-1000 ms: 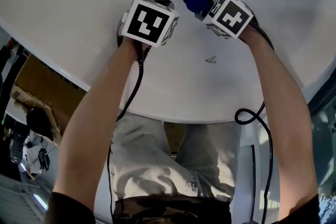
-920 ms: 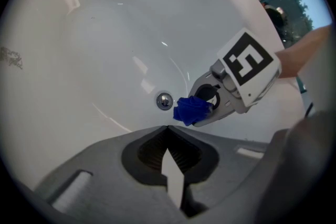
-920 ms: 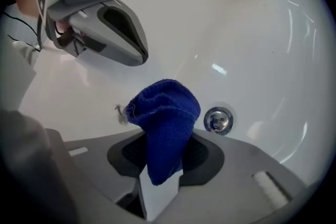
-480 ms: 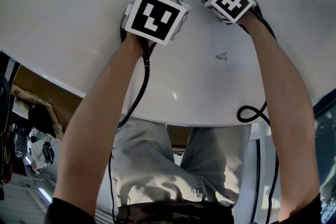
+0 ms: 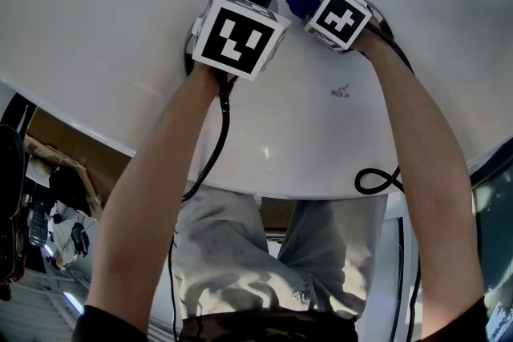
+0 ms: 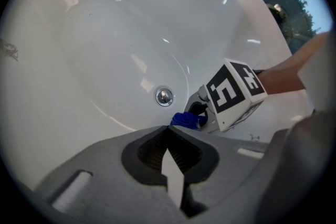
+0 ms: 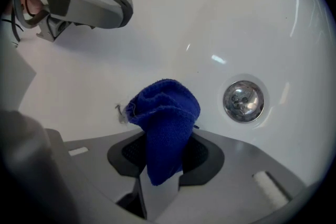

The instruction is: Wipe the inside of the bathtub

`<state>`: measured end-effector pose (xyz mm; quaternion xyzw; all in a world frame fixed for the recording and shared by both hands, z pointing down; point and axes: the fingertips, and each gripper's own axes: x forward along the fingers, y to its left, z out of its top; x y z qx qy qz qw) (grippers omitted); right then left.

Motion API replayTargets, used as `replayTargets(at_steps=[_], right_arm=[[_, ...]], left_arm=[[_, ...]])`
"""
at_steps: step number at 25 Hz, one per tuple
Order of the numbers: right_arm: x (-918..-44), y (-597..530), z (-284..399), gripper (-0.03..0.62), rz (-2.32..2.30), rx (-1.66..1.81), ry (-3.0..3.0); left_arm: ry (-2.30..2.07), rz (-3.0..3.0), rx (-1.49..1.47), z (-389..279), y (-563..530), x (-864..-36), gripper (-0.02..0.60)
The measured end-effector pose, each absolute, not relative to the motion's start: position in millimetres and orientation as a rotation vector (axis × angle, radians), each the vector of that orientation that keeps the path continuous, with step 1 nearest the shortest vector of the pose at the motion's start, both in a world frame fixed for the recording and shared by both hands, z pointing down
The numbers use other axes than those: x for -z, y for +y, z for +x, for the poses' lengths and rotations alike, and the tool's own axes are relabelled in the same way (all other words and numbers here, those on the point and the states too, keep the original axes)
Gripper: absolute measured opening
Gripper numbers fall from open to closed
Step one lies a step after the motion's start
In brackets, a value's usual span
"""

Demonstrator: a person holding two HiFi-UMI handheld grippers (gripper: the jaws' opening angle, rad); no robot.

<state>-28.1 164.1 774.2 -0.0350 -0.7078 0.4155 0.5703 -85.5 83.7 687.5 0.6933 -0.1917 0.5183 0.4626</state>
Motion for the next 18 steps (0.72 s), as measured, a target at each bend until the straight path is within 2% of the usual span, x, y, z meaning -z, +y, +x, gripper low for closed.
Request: replayTargets(at_steps=[8, 18], right_arm=[[-739, 184, -30, 0.138, -0.109, -1.098, -1.740], [-676, 212, -49, 0.138, -0.214, -1.043, -1.835]], left_arm=[[-0.477, 1.727, -1.288, -79, 89, -674, 0.002], [-0.509, 1.745, -1.295, -80, 101, -654, 0.000]])
